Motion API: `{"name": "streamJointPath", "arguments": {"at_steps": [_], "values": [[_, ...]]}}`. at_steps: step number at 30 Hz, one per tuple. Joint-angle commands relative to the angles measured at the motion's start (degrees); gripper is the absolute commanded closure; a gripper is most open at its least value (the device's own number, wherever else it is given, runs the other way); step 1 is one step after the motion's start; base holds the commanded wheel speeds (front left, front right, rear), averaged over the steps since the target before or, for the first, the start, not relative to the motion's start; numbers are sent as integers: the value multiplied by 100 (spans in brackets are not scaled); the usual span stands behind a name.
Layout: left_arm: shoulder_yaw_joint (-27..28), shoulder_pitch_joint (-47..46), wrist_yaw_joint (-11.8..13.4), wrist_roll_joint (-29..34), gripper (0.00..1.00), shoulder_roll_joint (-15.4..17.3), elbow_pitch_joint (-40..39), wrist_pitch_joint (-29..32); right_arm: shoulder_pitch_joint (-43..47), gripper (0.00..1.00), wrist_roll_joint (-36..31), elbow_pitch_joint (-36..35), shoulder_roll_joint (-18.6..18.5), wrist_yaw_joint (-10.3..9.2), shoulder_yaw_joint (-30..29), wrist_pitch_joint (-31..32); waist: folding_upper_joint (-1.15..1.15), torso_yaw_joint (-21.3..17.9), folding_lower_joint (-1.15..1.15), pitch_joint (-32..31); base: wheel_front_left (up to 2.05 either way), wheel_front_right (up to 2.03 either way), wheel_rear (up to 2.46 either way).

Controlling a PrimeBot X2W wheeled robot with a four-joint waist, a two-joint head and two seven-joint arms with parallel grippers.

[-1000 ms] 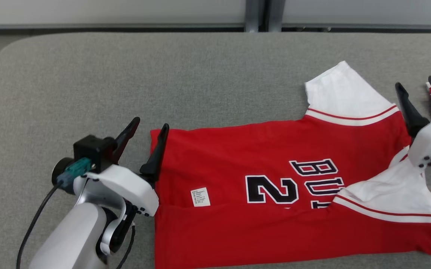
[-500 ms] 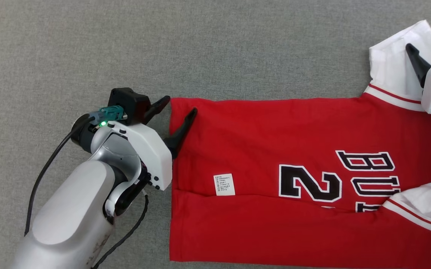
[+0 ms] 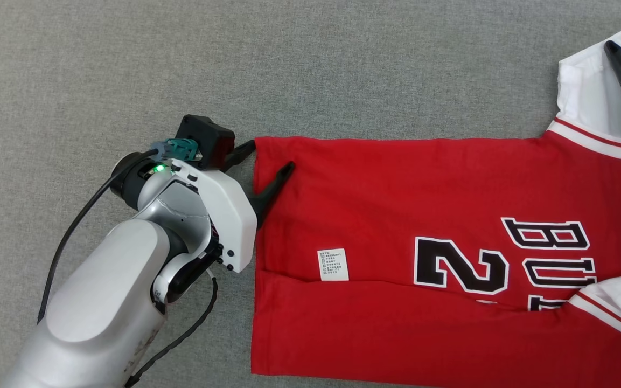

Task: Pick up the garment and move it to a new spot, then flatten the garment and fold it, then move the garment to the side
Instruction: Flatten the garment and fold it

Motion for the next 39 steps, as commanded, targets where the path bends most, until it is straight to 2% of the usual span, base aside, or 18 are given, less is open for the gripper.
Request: {"name": "streamJointPath", "arguments": {"at_steps": [1, 3, 4, 5, 7, 8, 9, 19, 25, 33, 39], "values": [[-57, -101, -58, -69, 0, -7, 50, 69, 58, 0, -56, 194, -23, -2, 96, 204, 0, 20, 0, 7, 0, 0, 0], [-100, -125, -93, -91, 0, -25, 111, 93, 20, 0, -8, 291, 6, -2, 150, 349, 0, 35, 0, 17, 0, 0, 0], [-131, -153, -110, -94, 5, -32, 147, 130, 2, 0, 13, 326, 29, -2, 175, 423, 0, 40, 0, 33, 0, 0, 0], [-154, -183, -127, -102, 24, -41, 175, 137, -19, 22, 45, 370, 56, -2, 185, 517, 0, 41, 0, 56, 0, 0, 0], [-160, -230, -154, -158, 64, -86, 231, 145, -55, 100, 182, 376, 147, -2, 219, 630, 0, 32, 0, 107, 0, 0, 0], [-185, -264, -190, -183, 79, -83, 256, 168, -65, 100, 240, 356, 163, -2, 279, 690, 0, 20, 0, 126, 0, 0, 0], [-189, -293, -193, -196, 100, -84, 277, 159, -67, 100, 293, 323, 147, -2, 330, 724, 0, 4, 0, 144, 0, 0, 0], [6, -358, -235, -216, 100, 35, 341, -356, -146, 100, 928, -475, -3, -2, 325, -110, 0, -264, 0, 13, 0, 0, 0], [203, -149, -108, -259, 100, 180, 212, -691, 342, 100, 1398, -1164, -142, -2, 100, -528, 0, -493, 0, -214, 0, 0, 0], [393, 528, 84, -406, 100, 381, -303, -1049, 1768, 100, 1838, -2405, -140, -2, -583, -908, 0, -749, 0, -784, 0, 0, 0], [431, 1326, 307, -494, 100, 597, -797, -1192, 3314, 100, 1927, -3438, 179, -1, -1321, -894, 0, -930, 0, -1336, 0, 0, 0]]}}
